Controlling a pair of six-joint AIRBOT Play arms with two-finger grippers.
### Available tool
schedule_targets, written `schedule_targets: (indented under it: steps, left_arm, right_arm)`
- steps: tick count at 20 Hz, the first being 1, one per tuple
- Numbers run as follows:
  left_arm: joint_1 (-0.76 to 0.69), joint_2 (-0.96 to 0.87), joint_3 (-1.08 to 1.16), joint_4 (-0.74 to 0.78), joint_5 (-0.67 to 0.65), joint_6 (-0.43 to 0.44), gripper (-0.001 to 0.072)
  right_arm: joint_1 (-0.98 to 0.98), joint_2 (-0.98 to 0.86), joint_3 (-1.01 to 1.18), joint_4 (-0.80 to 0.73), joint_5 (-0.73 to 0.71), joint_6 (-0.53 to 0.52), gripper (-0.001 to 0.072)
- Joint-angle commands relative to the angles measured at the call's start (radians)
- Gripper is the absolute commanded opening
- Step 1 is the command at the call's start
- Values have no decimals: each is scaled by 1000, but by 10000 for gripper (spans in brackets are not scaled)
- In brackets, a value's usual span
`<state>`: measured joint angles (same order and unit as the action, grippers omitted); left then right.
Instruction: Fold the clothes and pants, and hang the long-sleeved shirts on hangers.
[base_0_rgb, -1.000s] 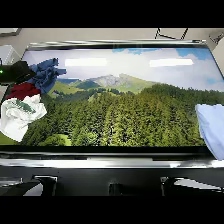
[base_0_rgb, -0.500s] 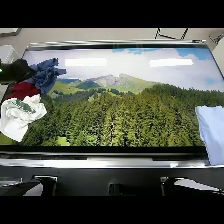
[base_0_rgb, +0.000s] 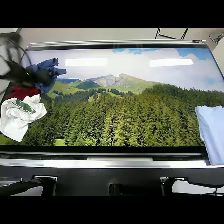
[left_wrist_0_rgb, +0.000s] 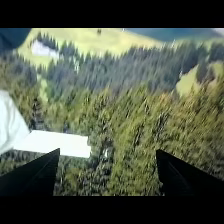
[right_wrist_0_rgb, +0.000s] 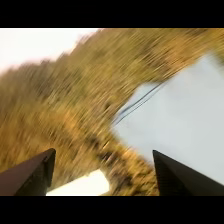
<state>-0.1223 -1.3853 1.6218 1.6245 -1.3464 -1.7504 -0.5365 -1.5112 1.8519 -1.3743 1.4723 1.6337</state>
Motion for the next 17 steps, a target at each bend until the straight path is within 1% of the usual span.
schedule_targets:
  steps: [1, 2, 3, 5, 8, 17]
  left_arm:
    - [-18, -42, -134, -88, -63, 51, 697]
    - [-23, -7, -201, -99, 36, 38, 696]
    - [-26, 18, -247, -96, 98, 37, 696]
    - [-22, 23, -260, -94, 107, 50, 697]
    - [-23, 23, -260, -96, 107, 48, 698]
    - [-23, 11, -260, -96, 107, 48, 698]
  right_arm:
    - [209, -3, -121, 6, 138, -17, 692]
    - [233, 12, -162, -17, 104, -18, 692]
    - [252, 23, -189, -45, 91, -18, 691]
    - [269, 25, -195, -56, 126, -19, 674]
    - [267, 25, -194, -56, 195, -16, 674]
    - [267, 26, -194, -55, 196, -15, 674]
